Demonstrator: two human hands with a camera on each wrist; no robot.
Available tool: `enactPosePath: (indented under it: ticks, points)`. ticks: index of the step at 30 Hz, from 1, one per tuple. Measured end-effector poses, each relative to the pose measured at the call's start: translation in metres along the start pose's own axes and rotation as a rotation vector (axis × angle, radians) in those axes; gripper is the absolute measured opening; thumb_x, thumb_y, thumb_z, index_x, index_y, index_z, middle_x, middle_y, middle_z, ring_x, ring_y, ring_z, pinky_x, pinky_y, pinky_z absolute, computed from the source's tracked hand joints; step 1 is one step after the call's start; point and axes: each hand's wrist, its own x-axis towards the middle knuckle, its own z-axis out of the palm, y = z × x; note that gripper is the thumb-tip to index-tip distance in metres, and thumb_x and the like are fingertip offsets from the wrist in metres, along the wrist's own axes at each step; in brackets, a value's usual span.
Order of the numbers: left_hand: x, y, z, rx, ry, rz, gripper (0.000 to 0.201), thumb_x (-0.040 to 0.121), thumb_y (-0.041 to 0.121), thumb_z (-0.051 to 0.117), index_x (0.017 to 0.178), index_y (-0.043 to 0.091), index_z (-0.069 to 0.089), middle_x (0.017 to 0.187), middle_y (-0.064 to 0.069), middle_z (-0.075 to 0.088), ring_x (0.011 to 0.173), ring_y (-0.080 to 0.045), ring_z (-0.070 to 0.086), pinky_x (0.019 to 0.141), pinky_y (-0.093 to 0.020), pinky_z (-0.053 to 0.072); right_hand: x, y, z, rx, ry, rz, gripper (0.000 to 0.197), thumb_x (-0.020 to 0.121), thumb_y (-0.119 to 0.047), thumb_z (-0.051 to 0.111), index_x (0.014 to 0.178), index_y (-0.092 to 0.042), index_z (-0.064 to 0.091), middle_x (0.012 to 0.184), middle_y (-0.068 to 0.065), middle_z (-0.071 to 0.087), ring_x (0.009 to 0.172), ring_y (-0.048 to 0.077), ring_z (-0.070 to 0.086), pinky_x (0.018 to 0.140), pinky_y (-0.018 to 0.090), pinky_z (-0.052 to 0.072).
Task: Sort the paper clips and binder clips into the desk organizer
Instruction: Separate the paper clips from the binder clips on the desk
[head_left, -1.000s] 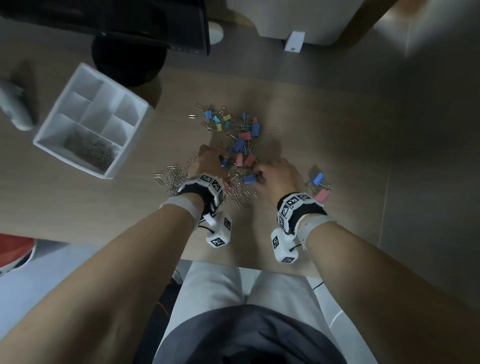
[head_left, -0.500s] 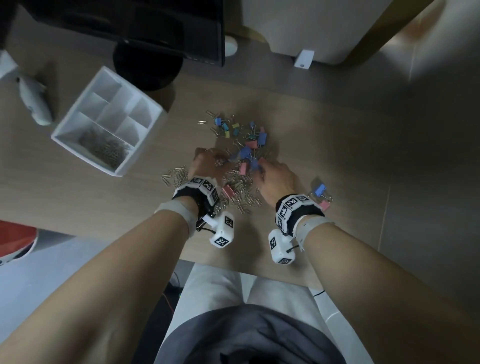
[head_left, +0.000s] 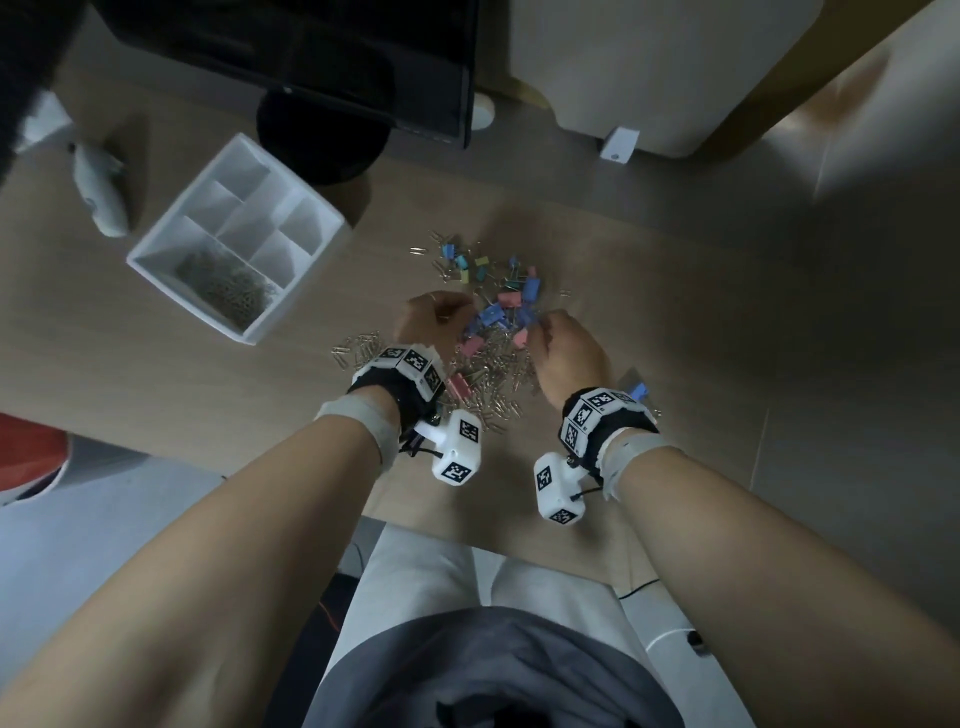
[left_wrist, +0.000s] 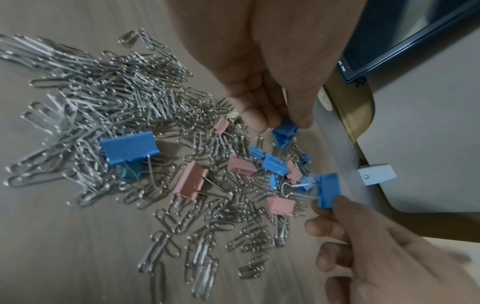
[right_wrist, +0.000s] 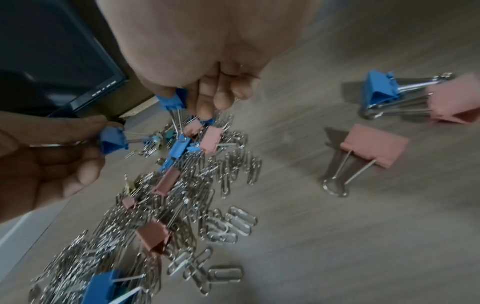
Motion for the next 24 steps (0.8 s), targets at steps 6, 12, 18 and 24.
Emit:
enactPosePath:
  ticks: [6,12,18,24]
  points:
    - [-0.005,0.018,0.036,-0.062,-0.04,-0.002,0.018,0.092,0.005,0.059,0.107,0.007,0.069,0.085,-0.006,0.071,0.069,-0.02,0.065,0.066,-0.031,0.057,-0.005,0.037,-0.021,0.04,0.061,0.221,0.032,0.101,-0.043,0.036,0.105,-0.019,0.057,0.098,0.006,0.067,0.088,0.031,0.062,0.074,0.037,0.048]
    - [-0.004,0.031,0.087,0.084,-0.149,0.026,0.027,0.079,0.014,0.074,0.106,0.011,0.074,0.099,-0.012,0.075,0.086,-0.021,0.07,0.085,-0.031,0.056,-0.017,0.079,-0.037,0.012,0.131,0.412,0.05,0.095,-0.064,0.031,0.099,-0.022,0.057,0.096,0.003,0.069,0.089,0.031,0.065,0.076,0.039,0.053]
    - [-0.002,0.036,0.125,0.233,-0.274,-0.001,0.047,0.072,0.031,0.077,0.116,0.015,0.068,0.105,-0.009,0.072,0.098,-0.023,0.069,0.091,-0.035,0.054,-0.022,0.104,-0.052,-0.068,0.126,0.475,0.049,0.094,-0.063,0.038,0.112,-0.022,0.058,0.109,0.008,0.067,0.101,0.033,0.063,0.07,0.035,0.043]
    - [0.002,0.021,0.073,0.374,-0.062,0.025,0.026,0.071,0.033,0.07,0.096,0.032,0.068,0.09,0.011,0.067,0.084,-0.012,0.066,0.08,-0.027,0.054,-0.003,0.072,-0.03,-0.015,0.074,0.244,0.028,0.088,-0.043,0.061,0.112,-0.028,0.061,0.112,-0.004,0.062,0.113,0.02,0.056,0.09,0.034,0.047]
